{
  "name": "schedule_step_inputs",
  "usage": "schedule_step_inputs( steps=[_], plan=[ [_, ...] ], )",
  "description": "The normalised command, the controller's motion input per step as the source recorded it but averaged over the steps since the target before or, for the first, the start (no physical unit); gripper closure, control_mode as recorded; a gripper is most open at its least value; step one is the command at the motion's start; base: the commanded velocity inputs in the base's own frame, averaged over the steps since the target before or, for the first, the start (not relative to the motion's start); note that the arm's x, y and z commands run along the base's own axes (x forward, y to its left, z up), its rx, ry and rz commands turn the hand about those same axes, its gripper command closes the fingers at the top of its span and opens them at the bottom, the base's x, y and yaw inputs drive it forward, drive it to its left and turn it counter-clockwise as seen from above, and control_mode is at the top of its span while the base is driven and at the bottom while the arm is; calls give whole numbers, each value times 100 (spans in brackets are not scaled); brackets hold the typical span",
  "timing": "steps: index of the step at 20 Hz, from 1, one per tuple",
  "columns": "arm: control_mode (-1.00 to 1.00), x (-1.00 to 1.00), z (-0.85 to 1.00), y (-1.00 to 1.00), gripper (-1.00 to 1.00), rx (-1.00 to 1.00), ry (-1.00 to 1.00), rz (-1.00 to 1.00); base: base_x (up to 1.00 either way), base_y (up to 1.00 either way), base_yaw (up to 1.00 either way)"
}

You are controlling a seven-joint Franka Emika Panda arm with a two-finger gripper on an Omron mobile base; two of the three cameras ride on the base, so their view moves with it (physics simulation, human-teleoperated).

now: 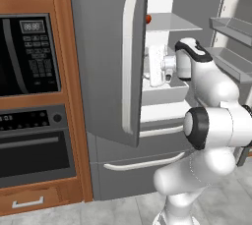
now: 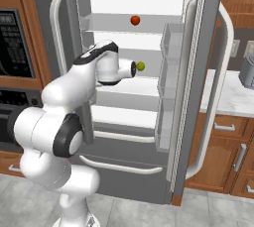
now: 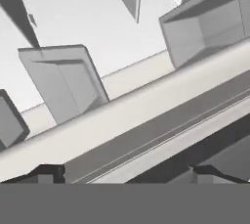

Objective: Retrieve the apple and pear from the fridge and place them into the bowl on the dining table.

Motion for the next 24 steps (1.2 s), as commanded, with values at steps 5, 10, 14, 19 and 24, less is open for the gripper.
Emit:
schedule_step_inputs(
  steps=[5,10,14,19,24],
  plan=[
    [-100,-80,-35,100,-100,-11,-1,17,0,0,0],
    [-100,-100,-33,100,-100,-7,-4,14,0,0,0],
    [-100,-100,-20,100,-100,-2,-4,7,0,0,0],
    [-100,-78,-10,100,-100,-1,-1,0,0,0,0],
    [-100,-23,-5,100,-100,0,0,0,0,0,0]
  ],
)
